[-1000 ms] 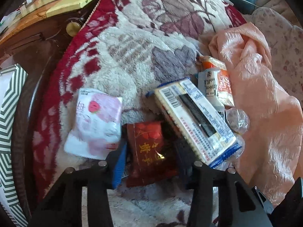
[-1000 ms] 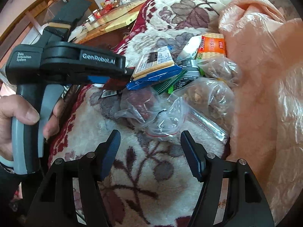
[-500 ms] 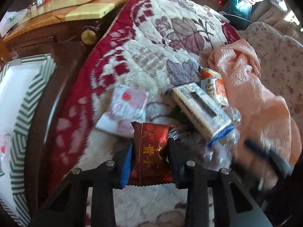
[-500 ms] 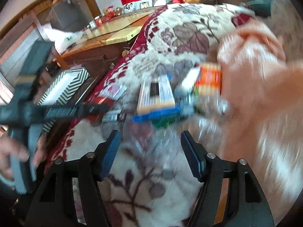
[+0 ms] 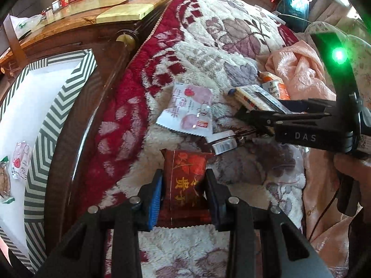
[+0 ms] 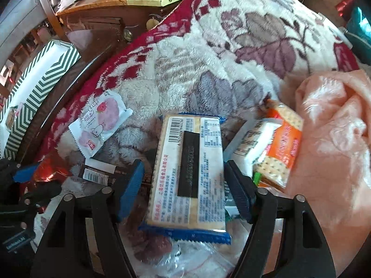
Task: Organize snacks
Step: 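Carry the red packet and blue-edged cracker pack over the white tray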
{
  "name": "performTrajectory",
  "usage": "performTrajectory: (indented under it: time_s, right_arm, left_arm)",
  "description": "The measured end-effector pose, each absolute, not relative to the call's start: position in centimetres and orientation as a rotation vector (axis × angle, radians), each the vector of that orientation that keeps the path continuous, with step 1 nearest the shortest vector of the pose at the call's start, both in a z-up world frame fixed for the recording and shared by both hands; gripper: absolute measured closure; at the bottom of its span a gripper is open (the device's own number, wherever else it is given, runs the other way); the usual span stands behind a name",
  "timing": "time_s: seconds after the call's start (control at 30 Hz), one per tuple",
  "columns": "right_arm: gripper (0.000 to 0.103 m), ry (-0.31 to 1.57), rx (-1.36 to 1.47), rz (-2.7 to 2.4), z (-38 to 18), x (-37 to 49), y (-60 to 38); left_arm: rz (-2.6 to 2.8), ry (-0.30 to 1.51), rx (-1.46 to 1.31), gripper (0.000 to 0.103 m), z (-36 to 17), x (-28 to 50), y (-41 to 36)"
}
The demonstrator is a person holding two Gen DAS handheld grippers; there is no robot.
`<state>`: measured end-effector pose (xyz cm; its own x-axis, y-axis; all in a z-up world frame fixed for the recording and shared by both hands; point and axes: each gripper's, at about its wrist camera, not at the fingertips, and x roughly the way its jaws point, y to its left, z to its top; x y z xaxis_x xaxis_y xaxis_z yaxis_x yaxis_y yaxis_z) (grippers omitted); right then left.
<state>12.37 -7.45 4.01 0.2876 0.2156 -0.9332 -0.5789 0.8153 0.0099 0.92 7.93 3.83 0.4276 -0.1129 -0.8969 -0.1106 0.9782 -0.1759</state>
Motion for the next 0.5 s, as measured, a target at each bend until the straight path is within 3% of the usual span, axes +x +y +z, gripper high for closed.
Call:
performTrajectory:
  time_s: [0.03,0.5]
  right_arm:
    - [0.048,1.164,-0.364,0.542,3.9,12.4,-7.6]
    - [0.048,1.037,-0.315,0.618,8.7,7.2,-8.3]
  left_arm:
    - [0.000,1.134,-0.227,0.066,3.7,0.9,8.2]
    - [0.025,1.082,-0.248,0.066,5.8,-0.8,9.9]
